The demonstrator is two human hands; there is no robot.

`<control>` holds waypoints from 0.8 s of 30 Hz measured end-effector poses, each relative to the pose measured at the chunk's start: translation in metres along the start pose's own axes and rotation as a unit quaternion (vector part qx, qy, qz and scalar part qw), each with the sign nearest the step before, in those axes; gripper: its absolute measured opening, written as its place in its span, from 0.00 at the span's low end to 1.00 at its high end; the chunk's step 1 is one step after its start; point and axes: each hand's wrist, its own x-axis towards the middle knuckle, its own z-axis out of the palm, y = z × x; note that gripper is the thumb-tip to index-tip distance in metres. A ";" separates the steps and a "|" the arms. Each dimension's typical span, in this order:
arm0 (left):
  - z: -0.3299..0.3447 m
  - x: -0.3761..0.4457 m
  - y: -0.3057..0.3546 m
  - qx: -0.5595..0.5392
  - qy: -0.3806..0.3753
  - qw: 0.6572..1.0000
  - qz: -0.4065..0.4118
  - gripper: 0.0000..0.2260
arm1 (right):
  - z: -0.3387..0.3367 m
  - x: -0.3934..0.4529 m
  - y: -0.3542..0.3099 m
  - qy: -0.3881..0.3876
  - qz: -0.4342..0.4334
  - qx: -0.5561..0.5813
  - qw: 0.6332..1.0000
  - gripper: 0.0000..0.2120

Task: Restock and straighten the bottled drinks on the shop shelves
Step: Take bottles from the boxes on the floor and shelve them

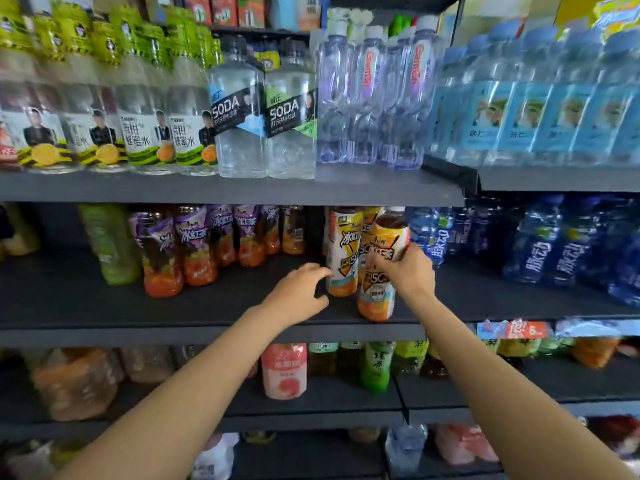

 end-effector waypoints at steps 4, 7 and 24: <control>0.018 0.026 0.011 0.021 -0.039 0.997 -0.059 0.26 | 0.004 0.024 -0.004 -0.063 0.002 -0.029 0.998 0.32; 0.027 0.040 0.011 0.021 -0.057 0.995 -0.085 0.28 | 0.010 0.030 -0.005 -0.059 0.003 -0.039 0.997 0.31; 0.027 -0.138 -0.110 -0.204 0.161 0.953 -0.153 0.16 | 0.116 -0.122 -0.074 -0.104 -0.341 0.031 0.934 0.18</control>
